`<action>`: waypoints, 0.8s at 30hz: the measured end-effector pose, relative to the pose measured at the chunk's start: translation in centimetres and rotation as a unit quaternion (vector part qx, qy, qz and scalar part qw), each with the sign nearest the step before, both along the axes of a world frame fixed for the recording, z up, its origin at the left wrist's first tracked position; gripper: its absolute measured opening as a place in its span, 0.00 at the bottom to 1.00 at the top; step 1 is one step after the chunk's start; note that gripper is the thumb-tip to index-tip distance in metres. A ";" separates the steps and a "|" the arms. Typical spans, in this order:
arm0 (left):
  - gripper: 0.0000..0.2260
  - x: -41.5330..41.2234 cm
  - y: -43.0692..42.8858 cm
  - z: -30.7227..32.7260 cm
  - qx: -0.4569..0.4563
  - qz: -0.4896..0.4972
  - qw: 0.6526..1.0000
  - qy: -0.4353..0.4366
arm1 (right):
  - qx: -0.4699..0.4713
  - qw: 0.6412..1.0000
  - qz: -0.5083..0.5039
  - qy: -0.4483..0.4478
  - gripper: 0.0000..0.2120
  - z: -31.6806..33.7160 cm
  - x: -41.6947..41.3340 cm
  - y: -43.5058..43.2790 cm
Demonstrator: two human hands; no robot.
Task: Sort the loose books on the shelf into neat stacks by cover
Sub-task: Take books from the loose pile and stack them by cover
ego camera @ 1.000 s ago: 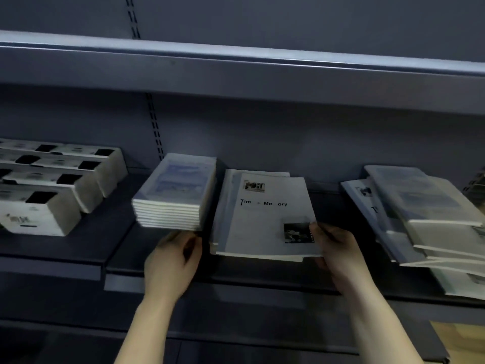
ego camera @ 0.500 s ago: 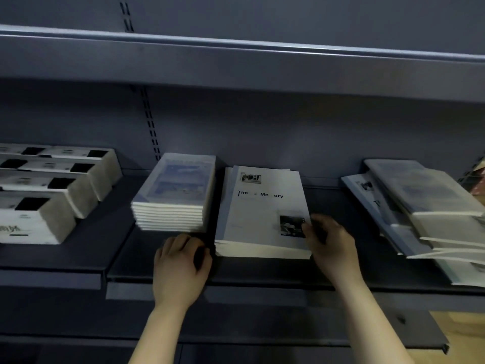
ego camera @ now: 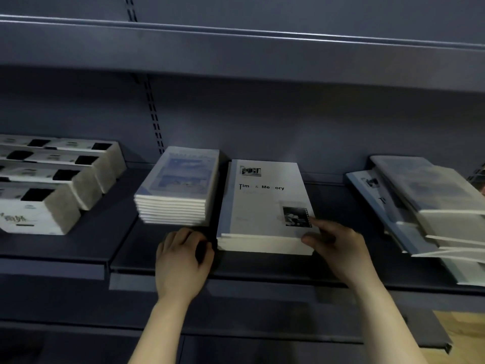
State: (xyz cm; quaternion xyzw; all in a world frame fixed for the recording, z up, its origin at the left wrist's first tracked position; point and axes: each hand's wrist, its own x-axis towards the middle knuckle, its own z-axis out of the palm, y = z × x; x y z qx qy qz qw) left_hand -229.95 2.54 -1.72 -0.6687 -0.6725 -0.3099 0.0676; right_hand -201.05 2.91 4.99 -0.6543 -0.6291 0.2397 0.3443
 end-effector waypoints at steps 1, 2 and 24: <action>0.14 0.0 0.0 0.0 0.002 0.001 1.000 -0.001 | 0.006 1.000 0.001 -0.004 0.24 0.0 -0.1 0.0; 0.14 0.0 0.0 0.0 0.004 0.002 1.000 -0.001 | 0.010 1.000 0.004 -0.011 0.24 -0.1 -0.2 -0.1; 0.14 0.2 0.0 0.3 -0.003 0.011 1.000 -0.002 | 0.009 1.000 0.010 -0.003 0.29 -0.7 -0.2 0.5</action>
